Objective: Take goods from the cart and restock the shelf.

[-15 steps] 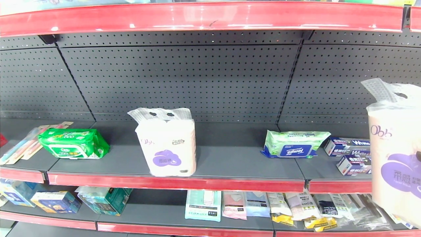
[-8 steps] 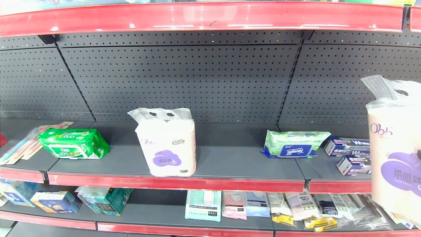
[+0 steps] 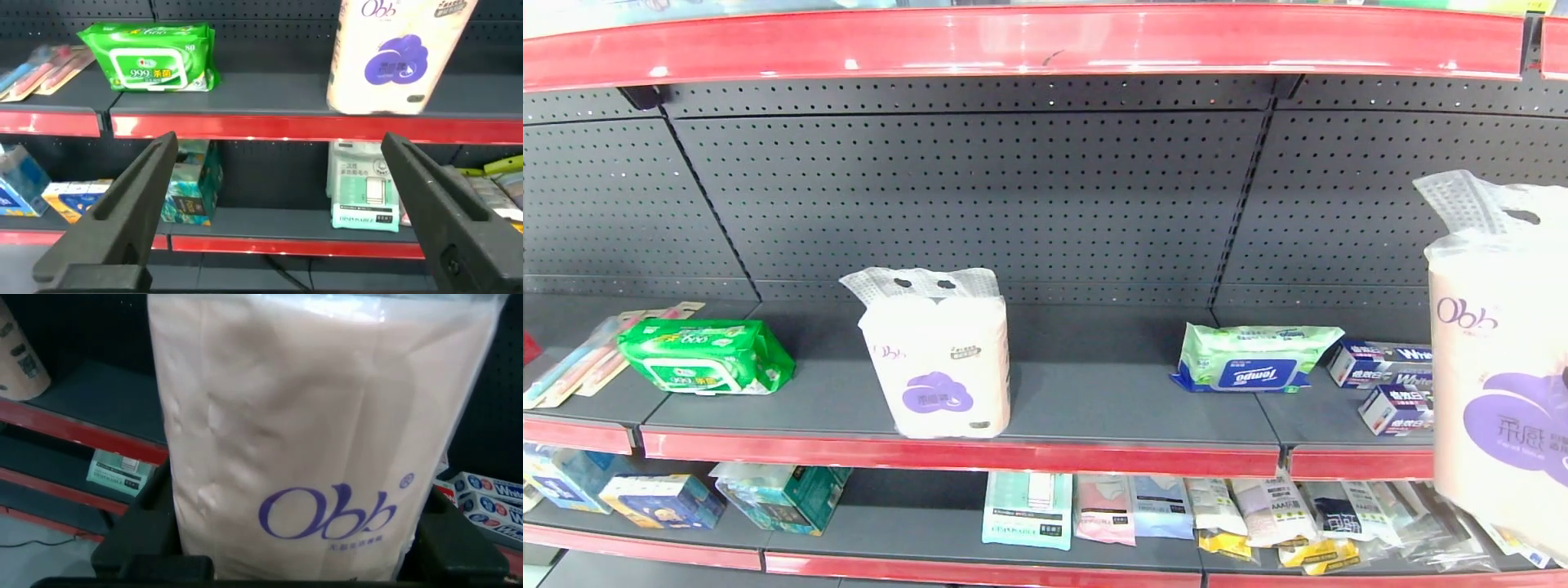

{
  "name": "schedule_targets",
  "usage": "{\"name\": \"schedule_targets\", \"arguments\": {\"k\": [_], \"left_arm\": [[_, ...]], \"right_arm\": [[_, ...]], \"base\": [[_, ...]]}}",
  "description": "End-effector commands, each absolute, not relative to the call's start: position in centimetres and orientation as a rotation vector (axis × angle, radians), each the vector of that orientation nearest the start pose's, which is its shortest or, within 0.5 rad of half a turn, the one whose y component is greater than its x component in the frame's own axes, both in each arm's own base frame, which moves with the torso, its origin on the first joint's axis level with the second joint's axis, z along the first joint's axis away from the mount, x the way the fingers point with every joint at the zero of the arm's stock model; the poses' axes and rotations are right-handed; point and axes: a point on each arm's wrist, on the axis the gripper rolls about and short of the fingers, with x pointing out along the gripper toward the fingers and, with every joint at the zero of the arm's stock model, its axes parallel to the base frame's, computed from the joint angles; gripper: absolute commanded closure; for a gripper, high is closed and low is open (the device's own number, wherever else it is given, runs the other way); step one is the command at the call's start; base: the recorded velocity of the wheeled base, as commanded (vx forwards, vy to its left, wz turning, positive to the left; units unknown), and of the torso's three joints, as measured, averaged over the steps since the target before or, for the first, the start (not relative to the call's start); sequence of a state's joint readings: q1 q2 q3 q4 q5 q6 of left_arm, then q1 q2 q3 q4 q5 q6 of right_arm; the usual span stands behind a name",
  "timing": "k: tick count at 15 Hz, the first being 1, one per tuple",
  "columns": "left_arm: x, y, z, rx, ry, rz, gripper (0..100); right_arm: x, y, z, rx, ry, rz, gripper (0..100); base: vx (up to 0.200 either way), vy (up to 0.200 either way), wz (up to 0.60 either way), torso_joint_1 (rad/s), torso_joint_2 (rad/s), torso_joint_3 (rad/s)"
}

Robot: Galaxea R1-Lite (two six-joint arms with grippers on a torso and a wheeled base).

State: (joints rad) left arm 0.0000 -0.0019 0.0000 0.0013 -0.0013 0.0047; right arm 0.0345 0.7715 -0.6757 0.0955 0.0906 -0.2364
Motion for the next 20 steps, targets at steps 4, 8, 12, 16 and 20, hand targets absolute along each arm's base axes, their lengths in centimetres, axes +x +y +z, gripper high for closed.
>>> {"name": "schedule_targets", "arguments": {"k": [4, 8, 12, 16, 20], "left_arm": [[-2.3, 0.0, 7.5, 0.005, 0.002, -0.002, 0], [-2.3, 0.0, 7.5, 0.005, 0.002, -0.002, 0], [-2.3, 0.0, 7.5, 0.005, 0.002, -0.002, 0], [-2.3, 0.0, 7.5, 0.005, 0.002, -0.002, 0], [-2.3, 0.0, 7.5, 0.005, 0.002, -0.002, 0]], "right_arm": [[7.2, 0.5, 23.5, -0.216, 0.230, 0.191, 100], [7.9, 0.6, 22.7, -0.193, 0.281, 0.205, 100], [8.3, 0.6, 22.7, -0.189, 0.294, 0.216, 100], [9.0, 0.6, 22.8, -0.186, 0.291, 0.216, 100], [12.8, 0.9, 23.0, -0.179, 0.299, 0.259, 100]], "base": [[0.000, 0.000, 0.00, 0.000, 0.00, 0.000], [0.000, 0.000, 0.30, 0.004, 0.00, 0.000], [0.000, 0.000, 0.60, 0.010, 0.00, 0.004], [0.000, 0.000, 0.45, 0.002, 0.00, 0.001], [0.000, 0.000, 0.00, 0.000, 0.00, 0.000]]}}
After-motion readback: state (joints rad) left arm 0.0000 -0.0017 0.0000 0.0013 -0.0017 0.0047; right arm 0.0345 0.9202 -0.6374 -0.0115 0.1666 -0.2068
